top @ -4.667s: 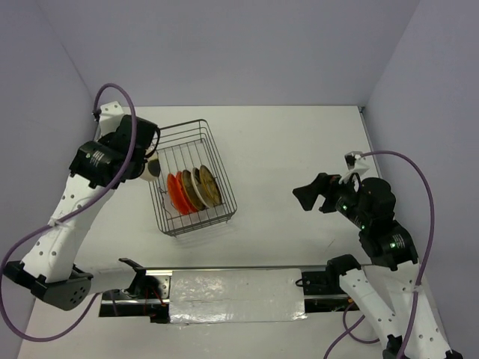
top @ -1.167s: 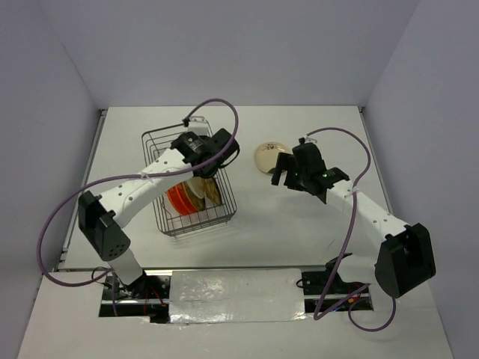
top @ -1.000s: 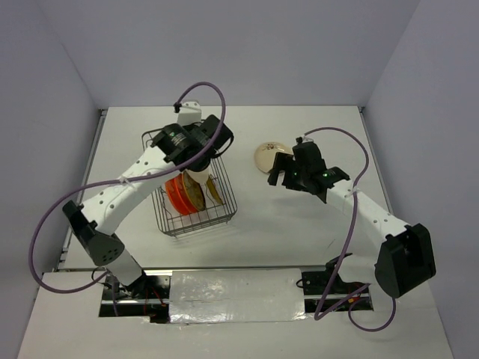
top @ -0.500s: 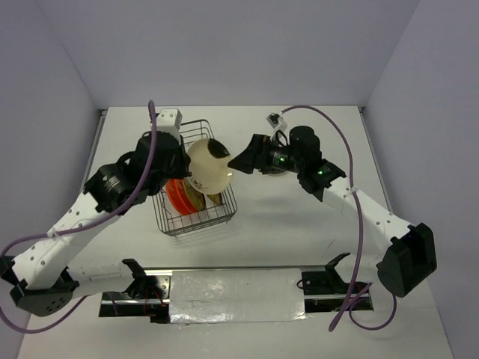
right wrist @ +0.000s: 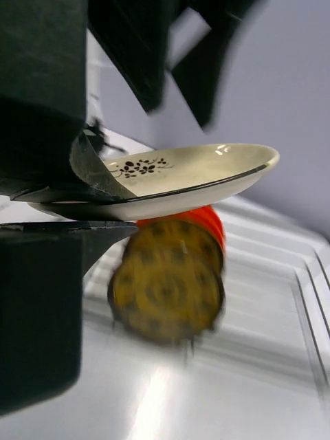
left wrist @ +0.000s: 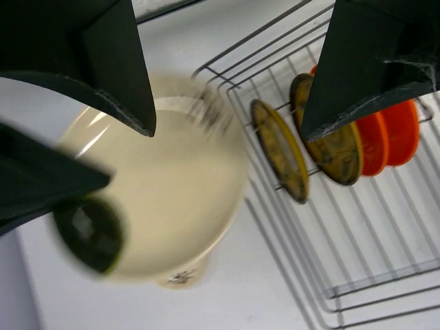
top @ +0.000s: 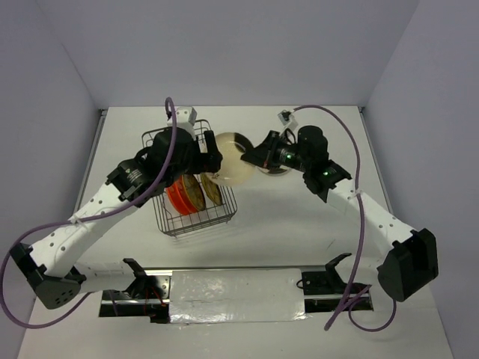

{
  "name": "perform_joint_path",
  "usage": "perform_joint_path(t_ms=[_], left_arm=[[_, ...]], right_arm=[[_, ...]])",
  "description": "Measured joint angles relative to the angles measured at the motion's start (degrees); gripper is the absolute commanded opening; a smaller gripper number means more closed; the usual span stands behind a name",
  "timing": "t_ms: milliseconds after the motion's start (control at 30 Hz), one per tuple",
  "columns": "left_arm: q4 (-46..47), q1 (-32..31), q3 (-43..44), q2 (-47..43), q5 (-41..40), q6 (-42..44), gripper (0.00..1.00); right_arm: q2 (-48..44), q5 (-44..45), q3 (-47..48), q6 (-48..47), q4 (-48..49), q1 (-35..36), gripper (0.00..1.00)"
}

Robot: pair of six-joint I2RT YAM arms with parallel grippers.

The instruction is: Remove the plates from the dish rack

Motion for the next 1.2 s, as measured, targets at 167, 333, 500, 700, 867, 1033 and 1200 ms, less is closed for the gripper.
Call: perform_joint_path(t_ms=[167,333,500,700,867,1033,1200], left_arm=[[-4.7,0.2,-1.6,1.8,-5.9,-1.2,0.99],[-6.8,0.2,-7.0,-1.1,-7.2,-0.8,1.00],[-8.8,0.2,-7.5,-1.4,-7.2,-0.2,1.00],[-9.1,0.2,-7.9,-1.6,-6.6,1.0,0.99],[-9.1,0.2,-8.0,-1.7,-5.9,1.1,0.99],[-9.1,0.2,-8.0,-1.7,-5.3,1.0,0.99],[-8.8,0.2,-8.4,-0.9,-5.6,0.4,0.99]], right_arm=[[4.2,5.4,-1.0,0.9,-4.1,-16.0,0.00],[20.7,7.6,2.3,0.6,-5.2,-25.8,0.02],[34.6,8.5,10.1,-1.9,-8.8,-26.6,0.08],[36.6,9.6,11.0,-3.8,-9.4,-26.3,0.65],[36.6,20.6,13.0,-8.6,-18.0,-22.8,0.79],[36.4,30.7,15.2,-12.4,-24.5,-17.2,0.79],[34.6,39.6,16.1,-14.1,-30.8,-14.1,0.99]])
